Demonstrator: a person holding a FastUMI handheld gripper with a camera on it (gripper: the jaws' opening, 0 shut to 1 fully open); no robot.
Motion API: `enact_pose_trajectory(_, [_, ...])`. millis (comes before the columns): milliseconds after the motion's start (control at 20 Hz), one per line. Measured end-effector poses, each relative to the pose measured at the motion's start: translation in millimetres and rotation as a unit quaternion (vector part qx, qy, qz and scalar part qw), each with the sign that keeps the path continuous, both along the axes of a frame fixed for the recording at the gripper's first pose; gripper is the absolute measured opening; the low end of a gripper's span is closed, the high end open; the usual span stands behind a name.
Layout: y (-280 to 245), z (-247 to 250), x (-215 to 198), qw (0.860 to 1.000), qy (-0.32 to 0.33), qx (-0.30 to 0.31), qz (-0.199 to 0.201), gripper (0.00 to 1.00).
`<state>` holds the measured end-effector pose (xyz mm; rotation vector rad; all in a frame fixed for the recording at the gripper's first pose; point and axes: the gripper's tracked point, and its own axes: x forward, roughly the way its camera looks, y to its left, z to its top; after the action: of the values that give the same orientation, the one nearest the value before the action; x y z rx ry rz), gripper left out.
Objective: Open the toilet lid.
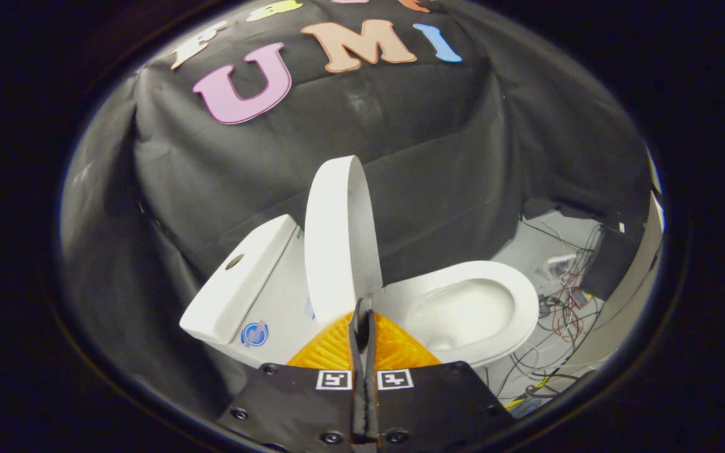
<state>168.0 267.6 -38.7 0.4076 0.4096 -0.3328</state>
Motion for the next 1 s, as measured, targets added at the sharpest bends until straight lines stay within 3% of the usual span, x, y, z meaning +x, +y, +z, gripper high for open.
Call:
enact_pose_trajectory(350, [16.3, 4.1, 7.7, 1.0, -0.006, 0.019, -0.002, 0.0])
enact_pose_trajectory(1000, [70.3, 10.7, 31.4, 0.992, -0.012, -0.104, 0.063, 0.01])
